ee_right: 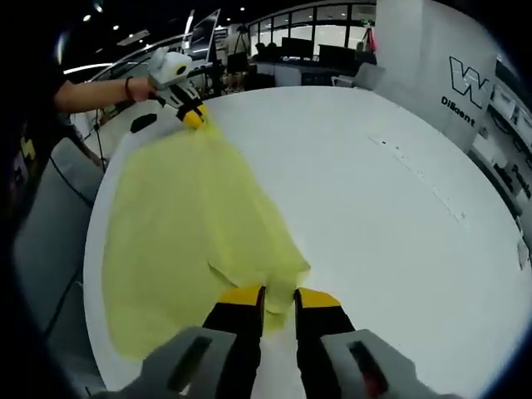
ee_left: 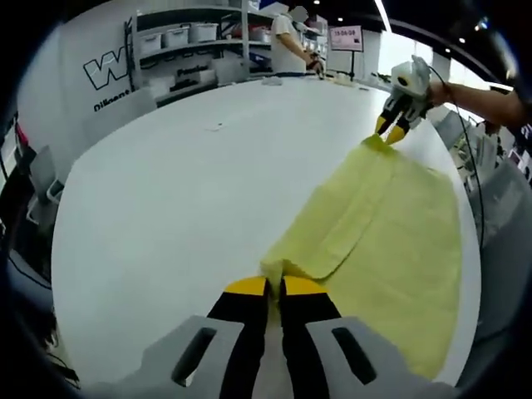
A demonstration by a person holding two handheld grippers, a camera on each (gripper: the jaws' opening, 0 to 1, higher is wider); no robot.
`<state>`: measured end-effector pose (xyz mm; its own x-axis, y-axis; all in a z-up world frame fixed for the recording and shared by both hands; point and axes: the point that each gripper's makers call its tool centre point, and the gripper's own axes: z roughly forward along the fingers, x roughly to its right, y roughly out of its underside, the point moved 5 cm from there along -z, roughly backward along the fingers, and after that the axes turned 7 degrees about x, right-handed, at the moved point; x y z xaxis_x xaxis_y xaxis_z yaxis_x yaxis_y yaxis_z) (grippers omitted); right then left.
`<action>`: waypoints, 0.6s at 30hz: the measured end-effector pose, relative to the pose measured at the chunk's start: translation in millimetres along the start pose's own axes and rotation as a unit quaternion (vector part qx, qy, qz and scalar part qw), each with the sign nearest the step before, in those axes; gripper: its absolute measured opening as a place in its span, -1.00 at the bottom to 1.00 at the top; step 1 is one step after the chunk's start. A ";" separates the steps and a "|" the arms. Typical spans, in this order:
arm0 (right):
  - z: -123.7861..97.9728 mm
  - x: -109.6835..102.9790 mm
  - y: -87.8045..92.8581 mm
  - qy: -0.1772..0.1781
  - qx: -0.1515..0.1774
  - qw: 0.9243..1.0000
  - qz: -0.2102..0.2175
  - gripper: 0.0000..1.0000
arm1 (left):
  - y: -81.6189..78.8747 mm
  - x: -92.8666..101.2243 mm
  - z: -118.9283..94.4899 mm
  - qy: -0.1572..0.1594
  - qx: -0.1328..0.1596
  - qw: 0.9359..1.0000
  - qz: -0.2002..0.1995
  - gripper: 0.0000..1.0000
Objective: Fold the garment on the visible template until the final outline fits inside the template.
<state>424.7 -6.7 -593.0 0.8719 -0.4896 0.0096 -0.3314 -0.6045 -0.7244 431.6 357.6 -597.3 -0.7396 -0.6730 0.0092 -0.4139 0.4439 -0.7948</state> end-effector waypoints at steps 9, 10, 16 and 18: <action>-6.9 19.9 10.3 0.090 0.028 0.982 0.161 -1.00 | 1.1 -5.5 -3.7 -0.041 0.019 0.994 -0.098 -0.97; -6.8 19.0 11.2 0.089 0.030 0.981 0.173 -1.00 | 2.4 -4.8 -3.6 -0.041 0.017 0.993 -0.106 -0.97; -4.3 15.2 14.9 0.089 0.026 0.979 0.181 -1.00 | 8.5 -5.9 -1.6 -0.055 0.003 0.990 -0.127 -0.95; -4.6 15.1 13.8 0.092 0.028 0.978 0.183 -1.00 | 9.0 -5.5 -1.5 -0.060 0.003 0.991 -0.122 -0.94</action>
<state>431.7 -25.3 -599.6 0.6167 -0.7750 -0.1380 -0.5847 -0.3335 -0.7396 431.2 366.2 -603.5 -0.5503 -0.8249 0.1293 -0.5689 0.2571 -0.7812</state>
